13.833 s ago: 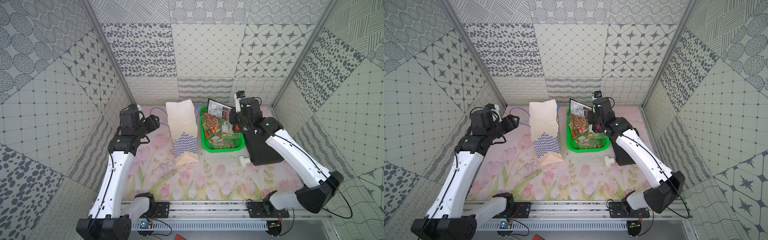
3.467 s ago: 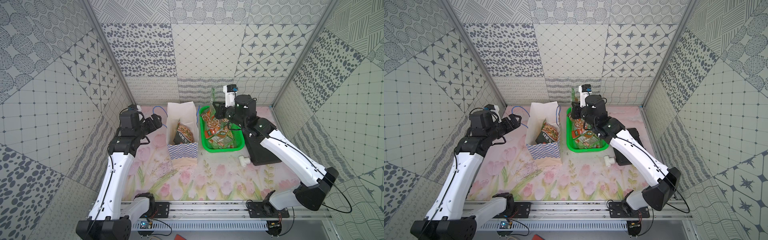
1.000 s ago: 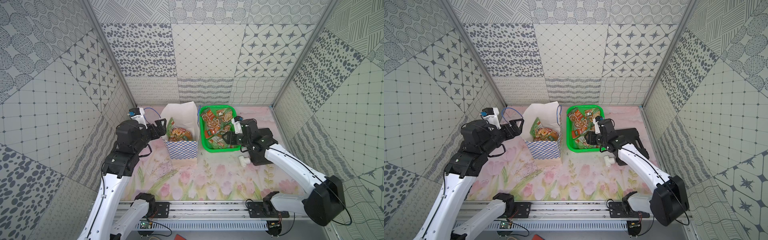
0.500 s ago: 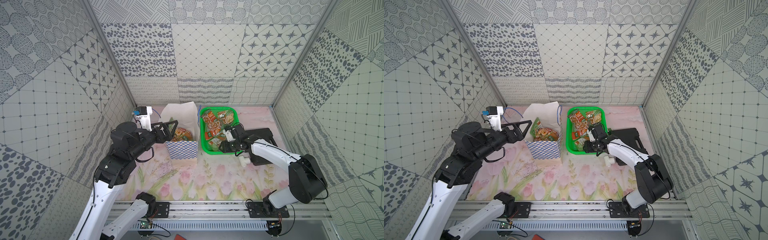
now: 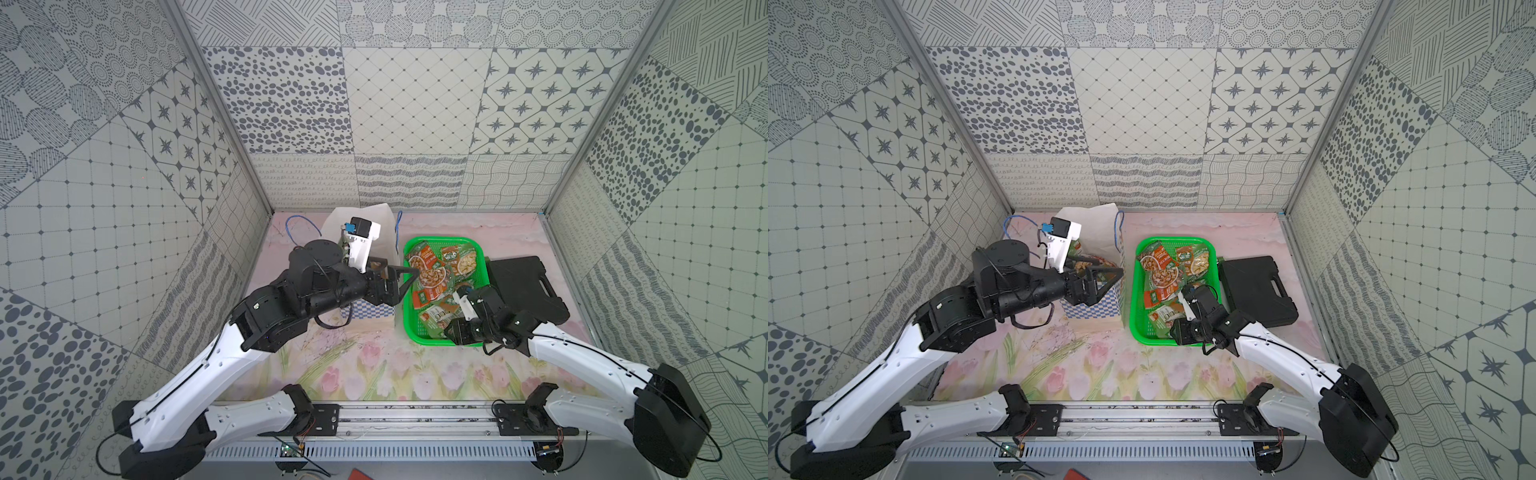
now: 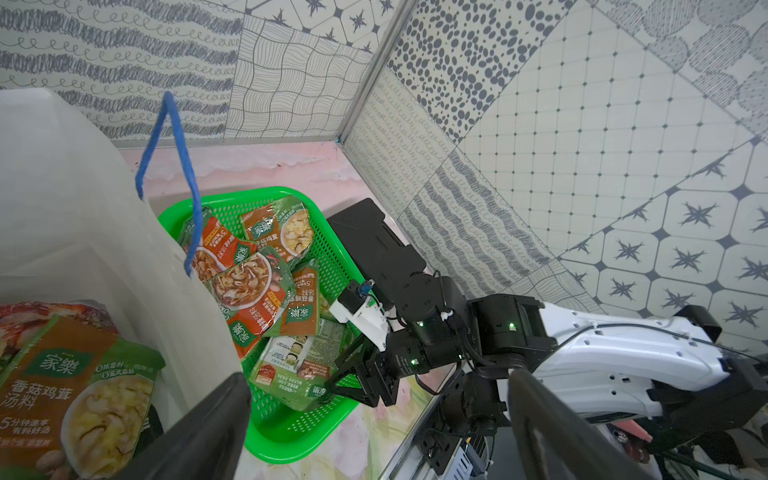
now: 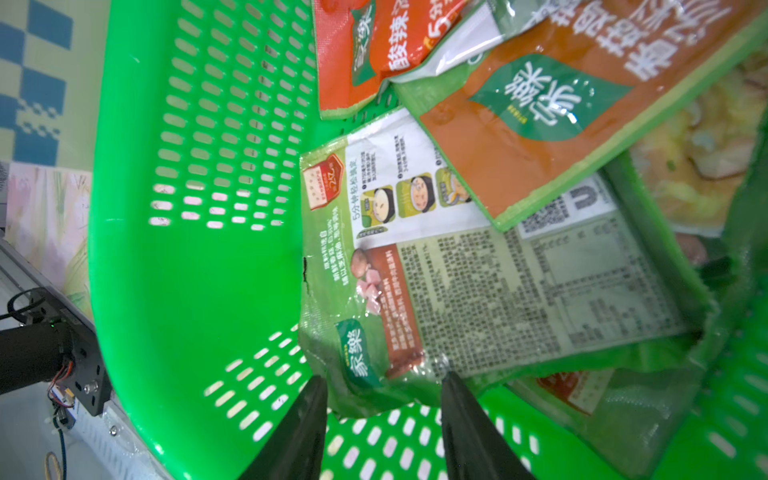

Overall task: Place the condiment packets inside the bag
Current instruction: Move the storage box to the center of the board, then pick up the condiment packet from the storage box.

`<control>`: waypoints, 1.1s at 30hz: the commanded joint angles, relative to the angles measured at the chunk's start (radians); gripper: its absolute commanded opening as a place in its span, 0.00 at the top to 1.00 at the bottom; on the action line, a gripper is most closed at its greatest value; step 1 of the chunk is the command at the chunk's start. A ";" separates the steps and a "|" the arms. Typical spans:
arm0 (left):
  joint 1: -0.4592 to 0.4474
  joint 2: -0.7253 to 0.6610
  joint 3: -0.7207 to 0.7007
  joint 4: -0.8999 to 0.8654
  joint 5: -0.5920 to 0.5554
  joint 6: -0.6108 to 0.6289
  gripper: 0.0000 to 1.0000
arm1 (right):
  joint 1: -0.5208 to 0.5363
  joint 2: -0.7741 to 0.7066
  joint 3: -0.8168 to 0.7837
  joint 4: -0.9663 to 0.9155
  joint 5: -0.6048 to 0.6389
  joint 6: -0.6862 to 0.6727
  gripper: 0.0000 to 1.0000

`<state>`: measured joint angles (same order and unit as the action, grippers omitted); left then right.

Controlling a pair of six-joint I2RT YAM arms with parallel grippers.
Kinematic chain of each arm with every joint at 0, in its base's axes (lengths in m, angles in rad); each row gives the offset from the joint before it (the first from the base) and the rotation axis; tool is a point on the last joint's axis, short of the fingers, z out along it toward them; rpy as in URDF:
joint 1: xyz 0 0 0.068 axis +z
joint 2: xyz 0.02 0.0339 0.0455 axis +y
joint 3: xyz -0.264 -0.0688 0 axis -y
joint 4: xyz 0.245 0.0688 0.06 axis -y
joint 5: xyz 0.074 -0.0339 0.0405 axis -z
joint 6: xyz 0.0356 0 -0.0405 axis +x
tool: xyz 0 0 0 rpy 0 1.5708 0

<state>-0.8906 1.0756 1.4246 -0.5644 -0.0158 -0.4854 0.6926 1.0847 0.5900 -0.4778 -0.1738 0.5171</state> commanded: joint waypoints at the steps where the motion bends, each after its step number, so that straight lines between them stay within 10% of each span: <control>1: -0.134 0.109 0.055 0.006 -0.225 0.077 0.01 | 0.032 -0.086 -0.070 -0.025 -0.024 0.078 0.53; 6: -0.230 0.216 0.110 -0.030 -0.326 0.086 0.00 | 0.038 -0.254 -0.083 -0.075 -0.037 0.109 0.46; 13: -0.271 0.336 0.168 -0.107 -0.407 0.080 0.01 | -0.002 -0.398 0.069 -0.208 0.221 0.169 0.03; 33: -0.279 0.649 0.182 -0.143 -0.382 0.027 0.01 | -0.391 -0.574 0.050 -0.136 0.536 0.238 0.03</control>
<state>-1.1641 1.6505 1.5887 -0.6998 -0.3763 -0.4503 0.3206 0.5476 0.7052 -0.7006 0.2920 0.7940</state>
